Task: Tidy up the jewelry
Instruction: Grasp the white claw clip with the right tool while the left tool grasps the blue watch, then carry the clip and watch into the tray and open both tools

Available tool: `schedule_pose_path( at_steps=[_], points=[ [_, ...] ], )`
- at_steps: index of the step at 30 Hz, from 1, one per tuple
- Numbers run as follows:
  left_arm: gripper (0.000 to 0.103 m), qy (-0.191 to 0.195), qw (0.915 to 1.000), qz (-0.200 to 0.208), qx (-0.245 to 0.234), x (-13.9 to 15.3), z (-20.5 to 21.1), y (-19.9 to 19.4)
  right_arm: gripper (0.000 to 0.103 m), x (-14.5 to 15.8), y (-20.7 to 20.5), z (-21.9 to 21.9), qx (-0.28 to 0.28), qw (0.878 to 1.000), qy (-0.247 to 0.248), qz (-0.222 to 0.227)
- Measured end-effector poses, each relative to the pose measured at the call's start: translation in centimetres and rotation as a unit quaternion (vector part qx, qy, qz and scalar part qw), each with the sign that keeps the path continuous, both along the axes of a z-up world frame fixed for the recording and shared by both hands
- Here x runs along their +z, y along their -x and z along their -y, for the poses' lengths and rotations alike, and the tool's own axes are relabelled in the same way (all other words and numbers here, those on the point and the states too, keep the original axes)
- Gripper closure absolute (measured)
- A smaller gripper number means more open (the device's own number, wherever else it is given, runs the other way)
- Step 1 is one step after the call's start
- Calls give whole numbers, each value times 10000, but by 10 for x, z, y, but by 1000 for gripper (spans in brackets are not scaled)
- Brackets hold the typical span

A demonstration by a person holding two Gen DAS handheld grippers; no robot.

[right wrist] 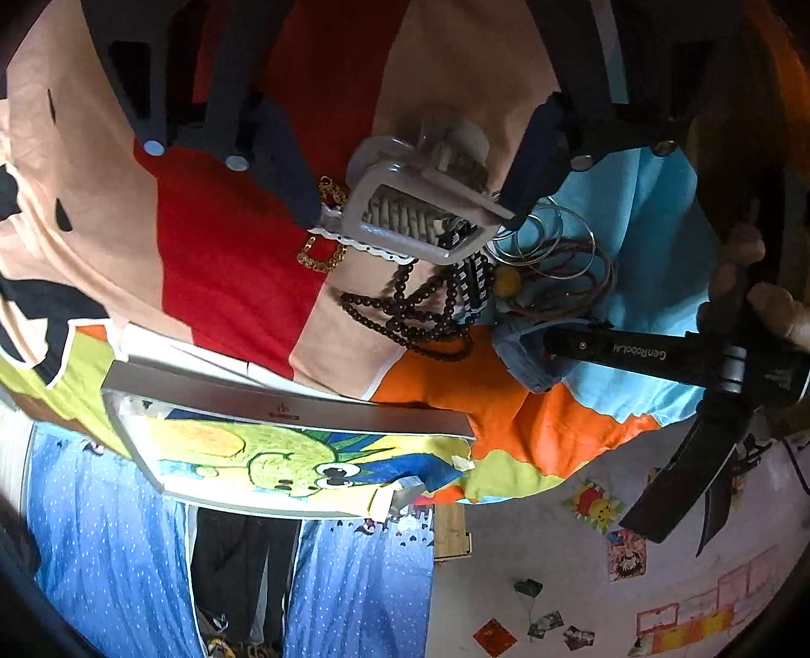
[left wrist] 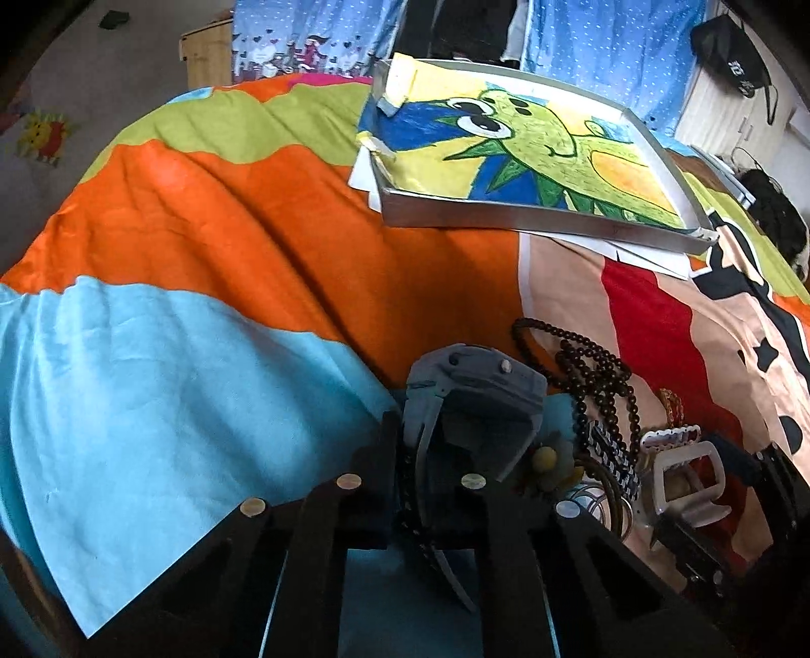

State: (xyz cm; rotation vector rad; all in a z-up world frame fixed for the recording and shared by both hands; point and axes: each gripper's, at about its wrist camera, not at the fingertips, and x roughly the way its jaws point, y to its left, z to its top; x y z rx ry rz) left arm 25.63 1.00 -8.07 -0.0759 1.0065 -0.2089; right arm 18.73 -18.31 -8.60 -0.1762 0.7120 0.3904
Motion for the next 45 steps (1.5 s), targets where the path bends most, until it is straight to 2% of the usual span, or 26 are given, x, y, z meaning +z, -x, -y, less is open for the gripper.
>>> schedule_pose_path(
  at_steps=[2, 9, 18, 24, 30, 33, 39, 45],
  points=[
    [100, 9, 10000, 33, 78, 2, 1, 4, 43, 1, 5, -4, -8, 9999, 96, 100],
    [101, -42, 9995, 283, 142, 18, 2, 26, 44, 7, 15, -3, -67, 9996, 5, 275],
    [101, 38, 9971, 759, 94, 61, 13, 23, 44, 45, 12, 14, -206, 9970, -281, 696],
    [101, 153, 9950, 991, 20, 89, 29, -20, 44, 86, -39, 35, -277, 9936, -431, 1010],
    [101, 316, 9934, 1105, -31, 100, 47, -90, 44, 114, -112, 50, -353, 9901, -259, 1336],
    [101, 348, 9938, 1057, -77, 94, 58, -129, 44, 110, -153, 59, -449, 9903, -128, 1306],
    [101, 268, 9956, 853, -264, 64, 78, -190, 44, 83, -223, 76, -695, 9934, 12, 907],
    [101, 110, 9977, 540, -394, 38, 90, -217, 43, 59, -248, 89, -899, 9944, -73, 548]
  ],
)
